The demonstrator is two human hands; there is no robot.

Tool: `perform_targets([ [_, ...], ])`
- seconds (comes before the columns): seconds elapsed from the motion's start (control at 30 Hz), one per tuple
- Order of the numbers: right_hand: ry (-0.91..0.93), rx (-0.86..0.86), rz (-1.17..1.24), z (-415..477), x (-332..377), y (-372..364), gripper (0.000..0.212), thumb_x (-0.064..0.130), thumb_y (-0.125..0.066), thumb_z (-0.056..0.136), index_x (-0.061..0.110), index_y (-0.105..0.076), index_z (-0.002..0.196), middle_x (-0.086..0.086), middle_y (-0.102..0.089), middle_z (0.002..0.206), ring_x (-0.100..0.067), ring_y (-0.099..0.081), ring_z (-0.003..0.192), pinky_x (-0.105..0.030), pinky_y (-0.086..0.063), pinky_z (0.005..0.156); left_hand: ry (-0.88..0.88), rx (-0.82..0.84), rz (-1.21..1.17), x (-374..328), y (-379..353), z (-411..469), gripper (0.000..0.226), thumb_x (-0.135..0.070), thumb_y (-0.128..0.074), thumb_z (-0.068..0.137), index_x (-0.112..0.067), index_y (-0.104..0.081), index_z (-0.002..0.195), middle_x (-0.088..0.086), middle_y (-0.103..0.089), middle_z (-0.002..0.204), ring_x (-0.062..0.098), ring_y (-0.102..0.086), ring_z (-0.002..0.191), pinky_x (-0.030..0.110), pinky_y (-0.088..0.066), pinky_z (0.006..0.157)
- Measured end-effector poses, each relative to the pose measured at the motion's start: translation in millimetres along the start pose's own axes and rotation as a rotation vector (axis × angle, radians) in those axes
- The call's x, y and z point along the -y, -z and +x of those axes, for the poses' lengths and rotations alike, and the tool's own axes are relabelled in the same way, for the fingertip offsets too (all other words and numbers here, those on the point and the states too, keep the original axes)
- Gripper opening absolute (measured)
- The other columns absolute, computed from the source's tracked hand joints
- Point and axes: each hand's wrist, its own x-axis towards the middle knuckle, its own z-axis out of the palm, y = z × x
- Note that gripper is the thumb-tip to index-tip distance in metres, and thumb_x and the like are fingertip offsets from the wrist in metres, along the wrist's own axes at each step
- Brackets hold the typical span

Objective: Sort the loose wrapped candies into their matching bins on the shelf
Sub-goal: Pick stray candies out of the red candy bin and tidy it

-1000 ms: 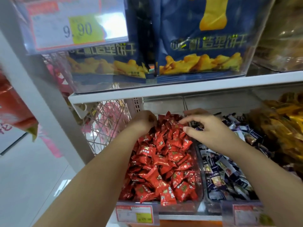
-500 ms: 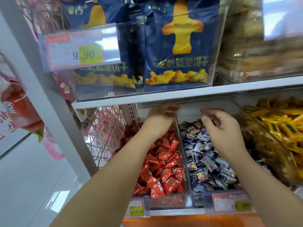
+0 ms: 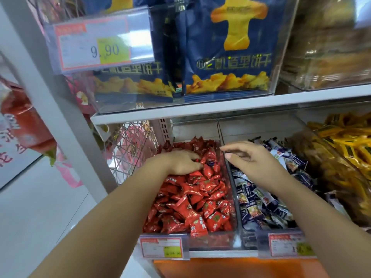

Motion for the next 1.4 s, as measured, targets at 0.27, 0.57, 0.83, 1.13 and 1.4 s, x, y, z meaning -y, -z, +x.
perform_targets([
  [0.27,-0.014,0.016,-0.026,-1,1,3,0.022,0.024,-0.055,0.093,0.034,-0.064,0.111,0.016,-0.058,0.116,0.013,-0.054,0.097,-0.003,-0.040,0.070,0.060,-0.061,0.063,32,12,-12,0.042,-0.042,-0.046,0.096,-0.030,-0.049,0.136,-0.002,-0.040,0.148,0.021,-0.037,0.134,0.034,-0.028,0.113],
  [0.57,-0.022,0.022,-0.023,1,3,4,0.020,0.025,-0.057,0.092,0.035,-0.065,0.108,0.017,-0.060,0.114,0.014,-0.056,0.094,-0.006,-0.040,0.073,-0.203,-0.372,-0.096,-19,17,-10,0.024,-0.023,-0.057,0.093,-0.022,-0.068,0.114,-0.004,-0.062,0.120,0.013,-0.056,0.109,0.019,-0.039,0.090],
  [0.83,-0.025,0.035,-0.015,1,-1,5,0.021,0.026,-0.058,0.092,0.035,-0.065,0.109,0.018,-0.062,0.109,0.015,-0.056,0.094,-0.002,-0.041,0.070,-0.103,-0.372,-0.017,-27,2,9,0.017,-0.021,-0.057,0.091,-0.021,-0.070,0.102,-0.001,-0.066,0.111,0.018,-0.060,0.099,0.032,-0.050,0.086],
  [1.13,0.075,-0.502,-0.038,1,7,5,0.016,0.019,-0.057,0.092,0.033,-0.061,0.096,0.012,-0.059,0.086,0.002,-0.051,0.059,-0.011,-0.041,0.058,-0.275,-0.631,-0.652,-55,27,-26,0.012,-0.018,-0.058,0.093,-0.029,-0.062,0.091,-0.018,-0.063,0.083,-0.010,-0.058,0.068,0.012,-0.043,0.057],
  [1.4,0.124,-0.178,-0.093,-4,9,-5,0.019,0.020,-0.059,0.090,0.035,-0.065,0.099,0.025,-0.059,0.102,0.007,-0.054,0.100,-0.010,-0.041,0.085,-0.255,-0.191,-0.385,-48,16,-37,0.009,-0.020,-0.056,0.093,-0.025,-0.060,0.099,-0.014,-0.059,0.099,0.006,-0.055,0.097,0.003,-0.036,0.072],
])
